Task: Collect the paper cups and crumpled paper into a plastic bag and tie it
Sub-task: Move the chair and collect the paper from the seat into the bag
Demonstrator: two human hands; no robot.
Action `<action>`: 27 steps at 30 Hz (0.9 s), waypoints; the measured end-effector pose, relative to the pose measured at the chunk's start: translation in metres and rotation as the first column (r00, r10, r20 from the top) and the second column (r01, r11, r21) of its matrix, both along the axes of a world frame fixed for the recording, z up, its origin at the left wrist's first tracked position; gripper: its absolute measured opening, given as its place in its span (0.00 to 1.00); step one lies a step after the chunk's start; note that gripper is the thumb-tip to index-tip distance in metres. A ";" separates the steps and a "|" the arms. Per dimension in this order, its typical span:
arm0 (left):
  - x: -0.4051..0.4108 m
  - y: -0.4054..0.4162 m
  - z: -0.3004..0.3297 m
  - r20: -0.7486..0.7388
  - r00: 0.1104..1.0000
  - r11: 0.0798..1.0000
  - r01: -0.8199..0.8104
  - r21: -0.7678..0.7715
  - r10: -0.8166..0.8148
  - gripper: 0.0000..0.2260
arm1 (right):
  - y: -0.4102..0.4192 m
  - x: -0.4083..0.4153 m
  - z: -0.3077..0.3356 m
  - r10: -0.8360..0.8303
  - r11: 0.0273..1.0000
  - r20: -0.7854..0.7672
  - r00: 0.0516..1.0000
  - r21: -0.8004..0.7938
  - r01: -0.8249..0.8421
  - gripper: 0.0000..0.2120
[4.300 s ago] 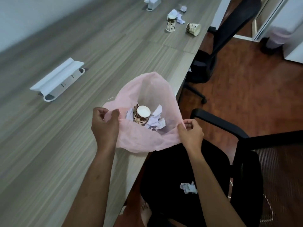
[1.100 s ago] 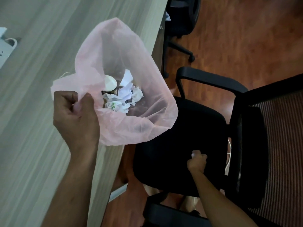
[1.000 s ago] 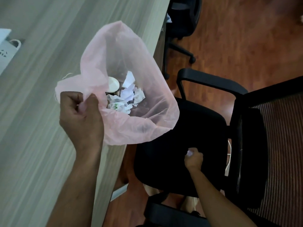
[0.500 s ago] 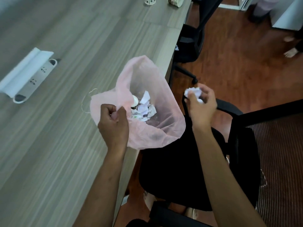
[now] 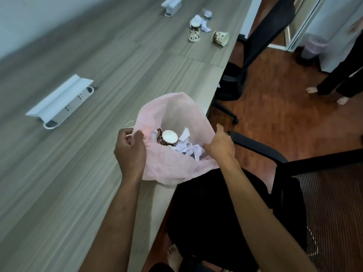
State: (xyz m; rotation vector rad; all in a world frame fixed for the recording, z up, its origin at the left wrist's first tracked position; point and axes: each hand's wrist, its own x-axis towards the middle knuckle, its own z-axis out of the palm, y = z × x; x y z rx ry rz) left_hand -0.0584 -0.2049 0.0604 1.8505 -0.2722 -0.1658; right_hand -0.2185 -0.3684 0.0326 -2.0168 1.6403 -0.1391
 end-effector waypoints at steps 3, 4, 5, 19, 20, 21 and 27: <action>0.016 0.008 0.008 0.000 0.999 0.999 0.034 0.000 -0.034 0.08 | -0.006 0.001 0.011 -0.003 0.991 0.190 0.982 0.132 -0.022 0.05; 0.024 0.011 0.011 -0.025 1.000 1.000 0.010 -0.013 -0.011 0.09 | -0.007 0.003 0.015 -0.013 0.993 0.251 0.968 0.114 -0.016 0.09; 0.031 0.014 0.015 -0.076 0.997 0.998 -0.032 -0.053 0.028 0.08 | -0.007 0.006 0.022 -0.029 0.996 0.313 0.949 0.088 0.001 0.11; 0.085 0.076 0.032 -0.170 0.971 0.986 -0.163 0.031 0.166 0.10 | 0.006 0.061 0.043 0.088 0.992 0.350 0.933 0.054 -0.114 0.10; 0.082 0.078 0.031 -0.170 0.971 0.984 -0.155 0.087 0.168 0.09 | 0.009 0.060 0.039 0.090 0.990 0.352 0.932 0.073 -0.124 0.11; 0.078 0.079 0.031 -0.164 0.971 0.979 -0.152 0.134 0.173 0.08 | 0.012 0.059 0.038 0.095 0.987 0.361 0.928 0.090 -0.135 0.12; 0.061 0.078 0.041 -0.084 0.985 0.968 -0.128 0.214 0.149 0.23 | 0.029 0.043 0.041 0.177 0.971 0.328 0.928 0.098 -0.220 0.24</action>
